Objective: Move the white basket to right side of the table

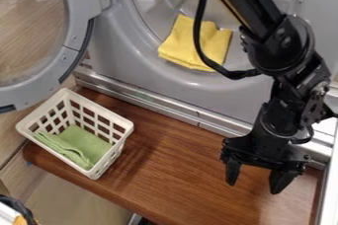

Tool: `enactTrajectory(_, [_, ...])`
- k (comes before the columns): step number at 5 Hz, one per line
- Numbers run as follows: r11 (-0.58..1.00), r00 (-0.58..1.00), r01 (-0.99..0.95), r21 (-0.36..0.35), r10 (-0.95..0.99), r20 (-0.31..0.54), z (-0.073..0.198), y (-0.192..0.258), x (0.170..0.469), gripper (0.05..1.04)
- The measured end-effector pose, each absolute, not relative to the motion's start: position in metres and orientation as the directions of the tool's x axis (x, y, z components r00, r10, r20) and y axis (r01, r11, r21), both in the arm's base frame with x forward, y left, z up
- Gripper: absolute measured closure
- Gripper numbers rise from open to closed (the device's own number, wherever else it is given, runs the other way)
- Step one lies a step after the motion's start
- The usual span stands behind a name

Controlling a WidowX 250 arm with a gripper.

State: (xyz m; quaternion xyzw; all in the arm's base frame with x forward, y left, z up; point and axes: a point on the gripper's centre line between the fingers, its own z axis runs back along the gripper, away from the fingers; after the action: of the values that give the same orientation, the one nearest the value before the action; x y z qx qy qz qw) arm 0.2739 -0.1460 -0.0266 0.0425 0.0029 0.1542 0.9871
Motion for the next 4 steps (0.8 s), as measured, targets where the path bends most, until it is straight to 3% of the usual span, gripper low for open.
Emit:
enactTrajectory(1, [0.945,0.951,-0.306,0.113,0.309,-0.013,-0.035,-0.143,0.27,0.084])
enactTrajectory(2, [0.92,0.946,-0.311,0.237,0.324,-0.013,-0.031,-0.129,0.257,0.084])
enactTrajectory(4, [0.923,0.95,-0.313,0.225,0.307,0.064,0.012,-0.069,0.234,0.084])
